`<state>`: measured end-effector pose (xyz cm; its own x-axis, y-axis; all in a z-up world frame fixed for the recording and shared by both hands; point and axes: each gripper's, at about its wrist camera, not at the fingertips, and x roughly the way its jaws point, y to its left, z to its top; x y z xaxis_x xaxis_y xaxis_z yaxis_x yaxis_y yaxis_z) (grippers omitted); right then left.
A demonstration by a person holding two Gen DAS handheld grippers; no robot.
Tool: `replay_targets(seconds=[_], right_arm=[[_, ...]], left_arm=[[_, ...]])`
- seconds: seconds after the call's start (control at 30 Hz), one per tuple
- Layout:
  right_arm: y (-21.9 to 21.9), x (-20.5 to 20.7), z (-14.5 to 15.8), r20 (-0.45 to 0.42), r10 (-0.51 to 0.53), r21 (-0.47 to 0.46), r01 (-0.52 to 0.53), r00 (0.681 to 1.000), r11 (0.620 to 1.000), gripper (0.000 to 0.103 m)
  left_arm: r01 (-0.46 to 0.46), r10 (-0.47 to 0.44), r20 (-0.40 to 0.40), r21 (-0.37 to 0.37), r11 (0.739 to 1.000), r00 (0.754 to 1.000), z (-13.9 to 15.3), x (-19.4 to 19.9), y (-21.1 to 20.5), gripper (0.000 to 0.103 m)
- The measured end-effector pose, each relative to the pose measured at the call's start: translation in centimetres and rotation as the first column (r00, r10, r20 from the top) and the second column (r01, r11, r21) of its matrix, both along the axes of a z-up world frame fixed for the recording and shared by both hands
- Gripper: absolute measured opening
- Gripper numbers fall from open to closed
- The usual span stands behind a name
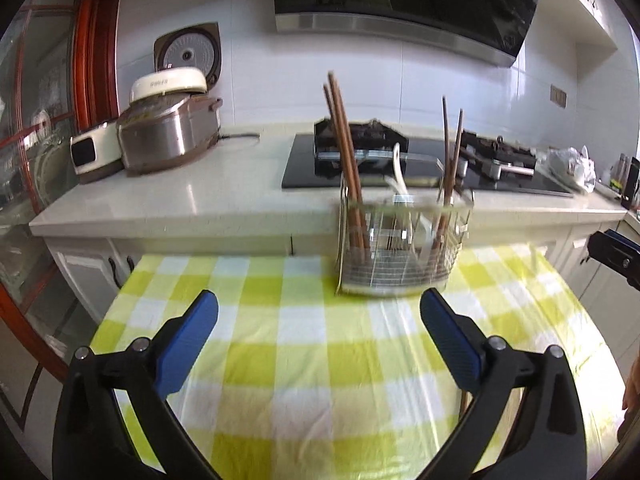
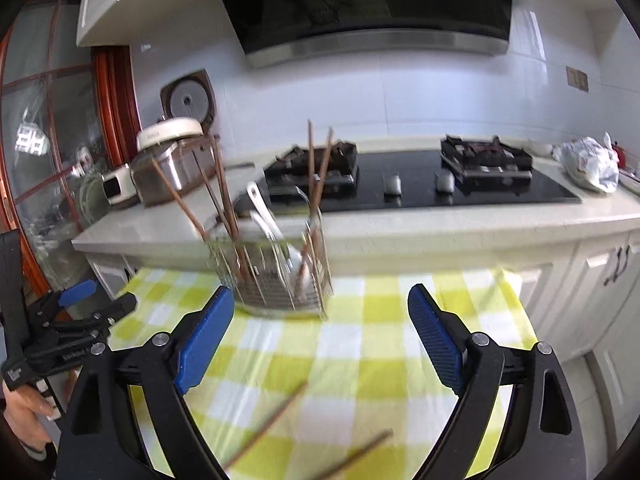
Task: Organize utensils
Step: 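Move both open tools back down to the loose chopsticks on the cloth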
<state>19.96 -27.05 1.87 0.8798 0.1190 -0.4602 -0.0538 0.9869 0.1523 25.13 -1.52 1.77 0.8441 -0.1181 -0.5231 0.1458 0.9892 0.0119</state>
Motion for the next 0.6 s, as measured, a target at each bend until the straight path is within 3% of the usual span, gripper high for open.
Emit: replay_targets(seconds=[0.37, 0.6], right_arm=[[-3.5, -3.3, -6.9, -0.214, -0.099, 0.101, 0.123, 0.972, 0.987, 0.083], [-0.9, -4.2, -11.2, -0.34, -0.121, 0.059, 0.15, 0.932, 0.987, 0.083]], left_arm=[[0.006, -0.006, -0.098, 0.002, 1.0, 0.995, -4.8, -2.9, 0.3, 0.098], [0.048, -0.048, -0.155, 0.0, 0.999, 0.987, -7.2, -3.8, -0.4, 0.098]])
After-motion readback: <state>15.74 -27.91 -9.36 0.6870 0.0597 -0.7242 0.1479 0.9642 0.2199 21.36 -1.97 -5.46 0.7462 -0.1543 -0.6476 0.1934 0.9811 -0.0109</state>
